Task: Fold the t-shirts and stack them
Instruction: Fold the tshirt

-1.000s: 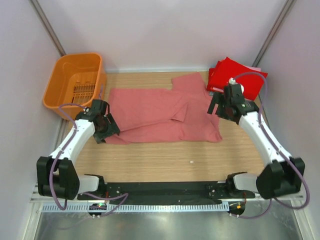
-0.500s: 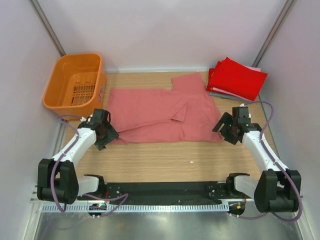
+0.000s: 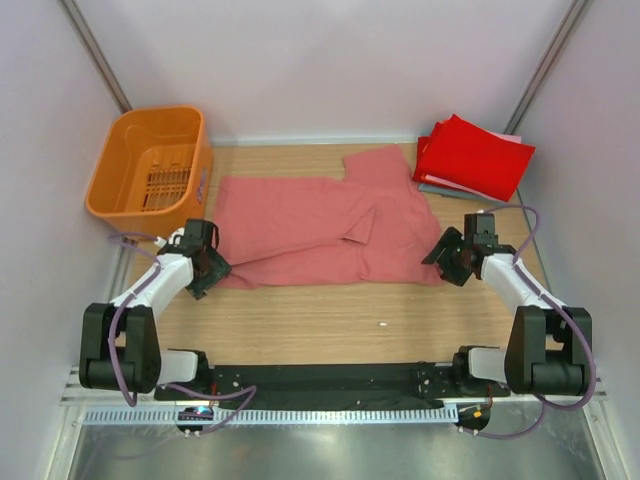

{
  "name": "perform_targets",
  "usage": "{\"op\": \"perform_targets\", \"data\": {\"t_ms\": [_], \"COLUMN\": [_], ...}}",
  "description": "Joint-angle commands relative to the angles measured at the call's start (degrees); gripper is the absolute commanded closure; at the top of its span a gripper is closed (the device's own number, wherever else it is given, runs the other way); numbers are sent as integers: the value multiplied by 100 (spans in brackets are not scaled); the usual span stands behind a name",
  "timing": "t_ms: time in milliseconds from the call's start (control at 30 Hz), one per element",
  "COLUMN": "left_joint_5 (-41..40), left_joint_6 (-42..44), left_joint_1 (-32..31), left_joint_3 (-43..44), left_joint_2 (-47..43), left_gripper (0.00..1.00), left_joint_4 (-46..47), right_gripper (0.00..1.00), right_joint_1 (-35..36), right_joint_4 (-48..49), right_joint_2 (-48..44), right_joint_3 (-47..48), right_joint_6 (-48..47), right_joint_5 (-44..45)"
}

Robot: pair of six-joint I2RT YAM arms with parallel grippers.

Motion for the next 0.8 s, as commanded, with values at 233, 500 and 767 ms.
{"op": "perform_targets", "data": {"t_ms": [233, 500, 767], "left_joint_5": [-312, -444, -259], "left_joint_6": [-265, -292, -309], "left_joint_1": [43, 43, 43], "left_joint_3": [-116, -256, -336], "left_joint_2": [419, 647, 314], "left_gripper": [37, 70, 100], "left_joint_4": [763, 1288, 1291], "right_gripper": [64, 94, 99], "right_joint_1": [-5, -5, -680], "right_joint_4": [116, -86, -323], "right_joint_2": [40, -13, -311], "right_joint_3": [-152, -82, 155], "right_joint_6": [-220, -413, -457], "right_joint_5": [1, 133, 616]}}
